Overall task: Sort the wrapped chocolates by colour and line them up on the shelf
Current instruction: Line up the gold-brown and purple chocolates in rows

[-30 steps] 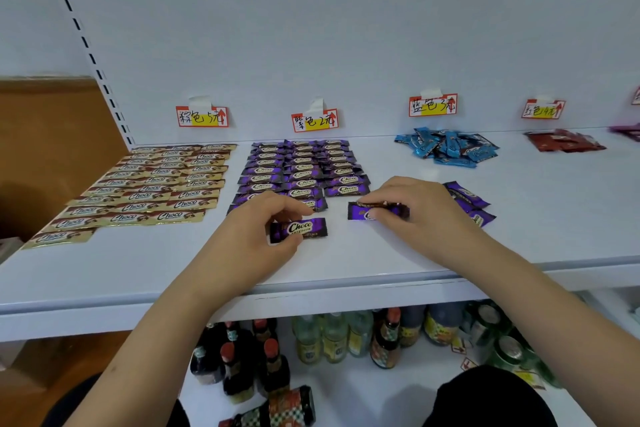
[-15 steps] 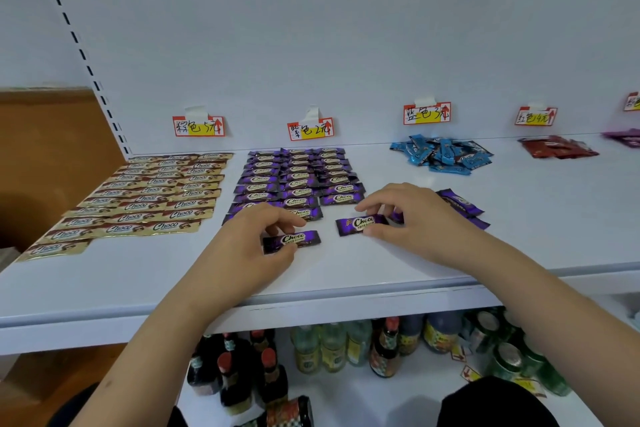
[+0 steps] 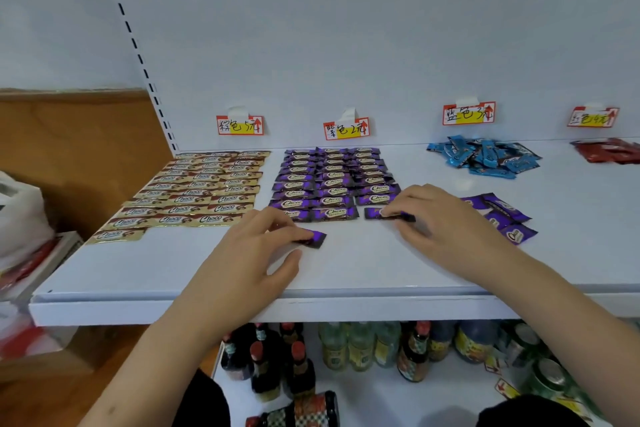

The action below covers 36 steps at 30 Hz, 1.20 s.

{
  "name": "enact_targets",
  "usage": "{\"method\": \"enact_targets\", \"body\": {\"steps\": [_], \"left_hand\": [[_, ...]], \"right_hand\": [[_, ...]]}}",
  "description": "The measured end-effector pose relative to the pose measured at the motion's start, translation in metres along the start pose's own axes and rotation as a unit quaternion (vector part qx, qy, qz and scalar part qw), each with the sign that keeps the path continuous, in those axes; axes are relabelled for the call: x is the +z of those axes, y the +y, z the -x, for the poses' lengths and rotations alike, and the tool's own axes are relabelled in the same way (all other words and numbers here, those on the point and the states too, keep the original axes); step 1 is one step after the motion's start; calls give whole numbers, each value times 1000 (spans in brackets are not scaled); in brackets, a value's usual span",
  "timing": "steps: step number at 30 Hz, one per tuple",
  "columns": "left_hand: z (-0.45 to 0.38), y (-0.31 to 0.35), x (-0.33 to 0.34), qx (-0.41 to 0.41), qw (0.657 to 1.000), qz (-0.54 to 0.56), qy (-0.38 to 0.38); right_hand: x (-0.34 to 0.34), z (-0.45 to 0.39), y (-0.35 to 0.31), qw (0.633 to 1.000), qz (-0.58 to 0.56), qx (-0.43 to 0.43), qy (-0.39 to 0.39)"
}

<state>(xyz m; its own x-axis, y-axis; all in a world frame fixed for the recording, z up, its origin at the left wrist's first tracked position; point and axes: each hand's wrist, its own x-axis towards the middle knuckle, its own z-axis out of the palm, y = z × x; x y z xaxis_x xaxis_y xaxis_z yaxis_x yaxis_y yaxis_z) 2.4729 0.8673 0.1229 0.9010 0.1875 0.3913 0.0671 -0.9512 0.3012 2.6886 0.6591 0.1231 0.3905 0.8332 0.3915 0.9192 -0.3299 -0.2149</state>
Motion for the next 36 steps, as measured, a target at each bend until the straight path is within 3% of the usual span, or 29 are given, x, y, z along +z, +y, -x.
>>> {"method": "enact_targets", "body": {"steps": [29,36], "left_hand": [[2,-7,-4,-22,999,-28,-10],[-18,3,1,-28,998,-11,-56]], "right_hand": [[4,1,5,1000,-1,-26,-2],[1,2,3,1000,1,-17,-12]]}}
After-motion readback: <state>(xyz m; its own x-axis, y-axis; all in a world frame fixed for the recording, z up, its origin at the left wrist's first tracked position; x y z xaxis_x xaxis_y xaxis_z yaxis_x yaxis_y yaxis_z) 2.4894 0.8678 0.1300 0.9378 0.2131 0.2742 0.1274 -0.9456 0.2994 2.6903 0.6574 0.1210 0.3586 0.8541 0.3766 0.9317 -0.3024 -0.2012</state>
